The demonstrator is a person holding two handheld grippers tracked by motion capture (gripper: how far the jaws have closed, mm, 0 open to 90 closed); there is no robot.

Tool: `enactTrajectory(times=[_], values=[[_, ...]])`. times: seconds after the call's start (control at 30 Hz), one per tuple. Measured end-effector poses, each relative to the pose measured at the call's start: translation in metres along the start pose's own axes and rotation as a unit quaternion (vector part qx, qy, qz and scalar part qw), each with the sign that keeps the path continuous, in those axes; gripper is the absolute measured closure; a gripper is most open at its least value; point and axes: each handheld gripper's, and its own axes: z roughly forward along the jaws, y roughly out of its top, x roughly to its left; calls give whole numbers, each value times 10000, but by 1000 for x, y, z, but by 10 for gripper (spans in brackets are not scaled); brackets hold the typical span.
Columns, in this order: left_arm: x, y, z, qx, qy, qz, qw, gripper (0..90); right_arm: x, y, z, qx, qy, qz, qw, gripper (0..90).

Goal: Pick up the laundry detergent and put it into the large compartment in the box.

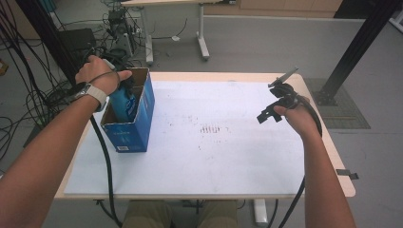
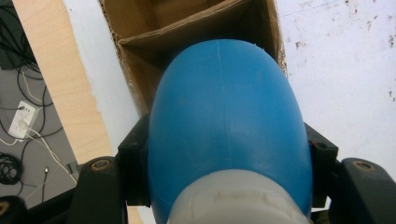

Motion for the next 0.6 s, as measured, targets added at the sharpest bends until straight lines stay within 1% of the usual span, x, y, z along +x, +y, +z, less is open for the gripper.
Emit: enactTrajectory(times=[0.47, 0.6], values=[[-1, 0, 10, -1, 2, -2, 10000, 375, -1, -1, 1, -12, 14, 8, 10000, 76], [-1, -1, 16, 19, -5, -12, 10000, 375, -2, -3, 2, -14, 22, 32, 10000, 76]])
